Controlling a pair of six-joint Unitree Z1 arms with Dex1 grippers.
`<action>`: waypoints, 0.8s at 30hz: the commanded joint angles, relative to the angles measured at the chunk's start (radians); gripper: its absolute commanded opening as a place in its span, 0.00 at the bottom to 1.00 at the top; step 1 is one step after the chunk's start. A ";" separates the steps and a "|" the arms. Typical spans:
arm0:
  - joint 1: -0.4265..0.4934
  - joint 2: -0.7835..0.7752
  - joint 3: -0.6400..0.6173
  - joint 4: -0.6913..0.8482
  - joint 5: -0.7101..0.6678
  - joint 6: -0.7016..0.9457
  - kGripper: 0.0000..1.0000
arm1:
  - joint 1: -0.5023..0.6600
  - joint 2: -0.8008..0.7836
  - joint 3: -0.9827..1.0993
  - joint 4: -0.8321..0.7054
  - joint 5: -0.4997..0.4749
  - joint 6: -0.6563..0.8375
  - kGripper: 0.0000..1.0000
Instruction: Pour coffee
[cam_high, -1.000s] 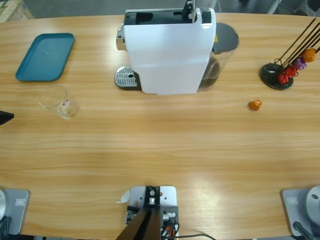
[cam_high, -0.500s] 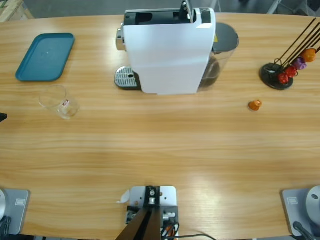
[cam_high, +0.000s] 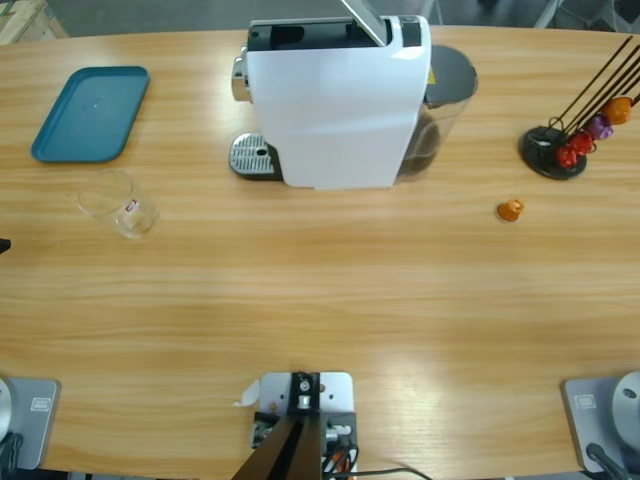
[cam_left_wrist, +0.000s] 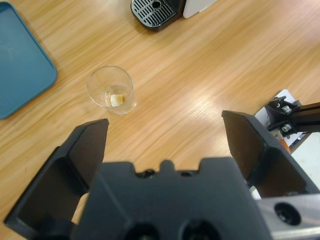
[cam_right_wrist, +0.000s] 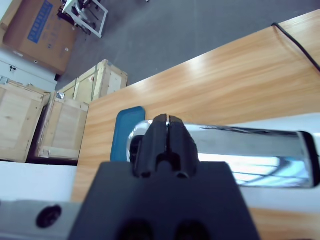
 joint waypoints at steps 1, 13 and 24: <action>-0.001 -0.039 0.014 0.030 -0.016 0.026 0.99 | 0.080 0.183 0.025 0.004 0.001 0.013 0.00; -0.001 -0.055 0.015 0.041 -0.016 0.033 0.99 | 0.113 0.296 0.026 0.008 0.004 0.008 0.00; -0.001 -0.067 0.017 0.045 -0.016 0.034 0.99 | 0.112 0.371 0.021 0.109 0.031 0.002 0.00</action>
